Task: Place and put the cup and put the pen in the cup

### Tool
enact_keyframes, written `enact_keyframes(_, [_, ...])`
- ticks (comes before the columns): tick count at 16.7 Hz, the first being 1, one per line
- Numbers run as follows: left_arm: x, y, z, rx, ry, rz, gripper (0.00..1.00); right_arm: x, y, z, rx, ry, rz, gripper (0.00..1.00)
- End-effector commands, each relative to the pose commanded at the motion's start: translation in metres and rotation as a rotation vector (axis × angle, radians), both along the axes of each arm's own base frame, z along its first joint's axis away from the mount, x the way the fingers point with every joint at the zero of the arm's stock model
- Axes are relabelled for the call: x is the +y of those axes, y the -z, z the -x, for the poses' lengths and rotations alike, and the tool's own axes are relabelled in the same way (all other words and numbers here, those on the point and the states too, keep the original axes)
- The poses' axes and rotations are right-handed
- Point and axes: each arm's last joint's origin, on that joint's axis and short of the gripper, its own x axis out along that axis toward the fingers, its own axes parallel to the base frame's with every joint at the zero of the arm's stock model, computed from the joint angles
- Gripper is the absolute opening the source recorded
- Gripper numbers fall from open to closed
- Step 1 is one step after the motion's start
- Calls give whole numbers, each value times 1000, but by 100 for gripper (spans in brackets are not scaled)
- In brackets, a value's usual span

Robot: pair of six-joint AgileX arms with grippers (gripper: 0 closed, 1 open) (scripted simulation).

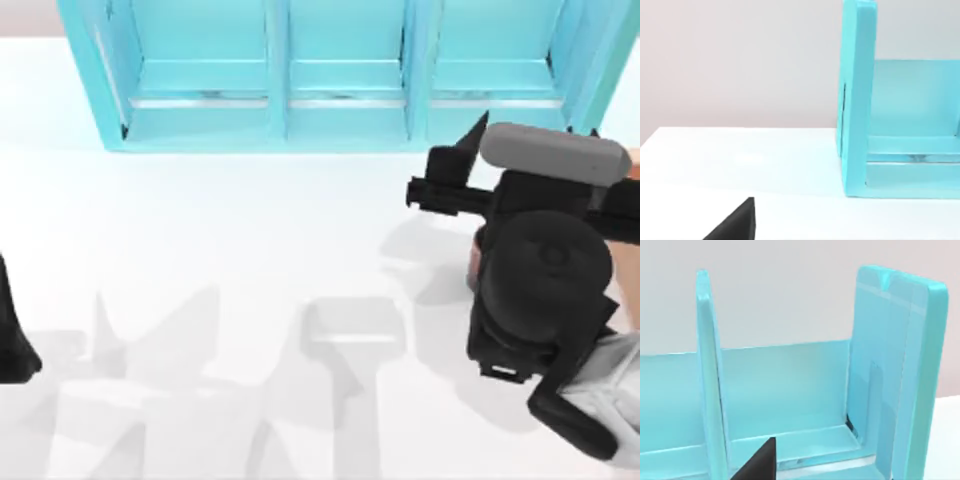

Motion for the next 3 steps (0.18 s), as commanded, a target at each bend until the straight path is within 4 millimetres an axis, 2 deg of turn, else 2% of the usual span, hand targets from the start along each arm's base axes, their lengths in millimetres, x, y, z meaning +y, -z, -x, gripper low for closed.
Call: enact_keyframes(3, [0, 0, 0, 0, 0, 0, 100, 0, 0, 0, 0, 0, 0, 100])
